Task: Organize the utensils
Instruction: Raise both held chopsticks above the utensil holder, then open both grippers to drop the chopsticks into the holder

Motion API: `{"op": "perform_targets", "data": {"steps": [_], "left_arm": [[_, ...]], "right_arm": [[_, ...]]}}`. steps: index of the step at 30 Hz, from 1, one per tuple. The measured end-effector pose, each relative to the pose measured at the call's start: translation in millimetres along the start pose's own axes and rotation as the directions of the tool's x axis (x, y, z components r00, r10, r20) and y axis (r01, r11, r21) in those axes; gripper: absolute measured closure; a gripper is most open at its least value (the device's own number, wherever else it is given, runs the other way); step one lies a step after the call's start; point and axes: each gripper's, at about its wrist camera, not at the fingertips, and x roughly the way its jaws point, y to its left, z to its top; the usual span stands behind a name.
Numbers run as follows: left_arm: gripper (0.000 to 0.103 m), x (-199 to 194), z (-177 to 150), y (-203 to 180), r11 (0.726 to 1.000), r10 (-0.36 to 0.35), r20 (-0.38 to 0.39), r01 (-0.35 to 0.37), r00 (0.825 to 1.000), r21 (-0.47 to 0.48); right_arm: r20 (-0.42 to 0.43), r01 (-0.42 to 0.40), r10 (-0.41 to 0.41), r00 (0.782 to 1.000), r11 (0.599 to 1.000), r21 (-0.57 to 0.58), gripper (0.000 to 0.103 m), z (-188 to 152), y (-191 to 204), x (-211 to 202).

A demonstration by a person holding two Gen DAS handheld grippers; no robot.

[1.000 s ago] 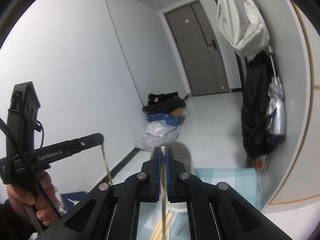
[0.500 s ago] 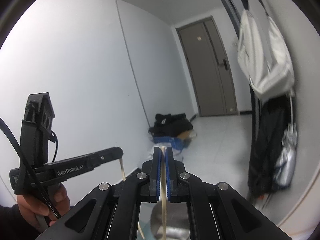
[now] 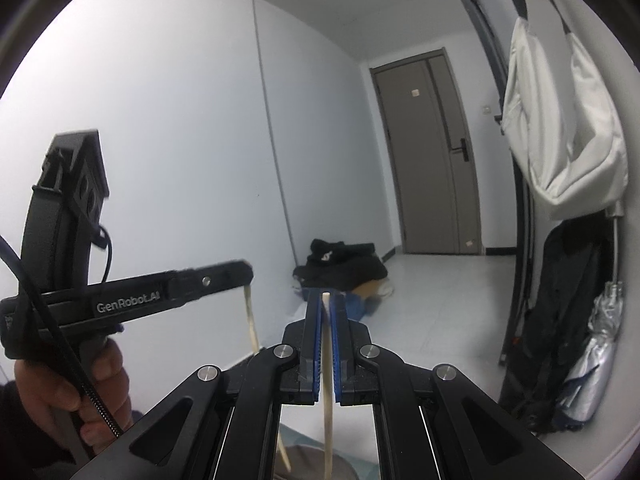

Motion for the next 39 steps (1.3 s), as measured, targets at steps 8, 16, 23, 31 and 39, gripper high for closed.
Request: {"op": "perform_targets", "data": {"steps": [8,16,23,31,39], "left_arm": [[0.1,15,-19,4,0.999,0.004,-0.032,-0.003,0.999,0.039],[0.096,32,-27,24,0.998,0.022,-0.168,-0.03,0.986,-0.046],[0.054,4,-25,32,0.99,0.078,-0.147,-0.094,0.986,-0.102],[0.028,-37,-23,23,0.978,0.173,-0.085,-0.181,0.981,-0.102],[0.022,-71,-36,14,0.965,0.228,-0.059,-0.234,0.972,-0.119]], "right_arm": [[-0.045,-0.039,0.038,0.998,0.999,-0.014,0.099,-26,-6,13],[-0.154,-0.115,0.11,0.982,0.993,-0.024,0.096,-47,-4,25],[-0.213,-0.145,0.147,0.966,0.989,0.027,0.094,-58,1,20],[-0.188,-0.095,0.104,0.977,0.994,0.06,0.06,-53,9,-19],[-0.166,-0.04,0.05,0.985,0.997,0.062,0.048,-53,27,-67]]}}
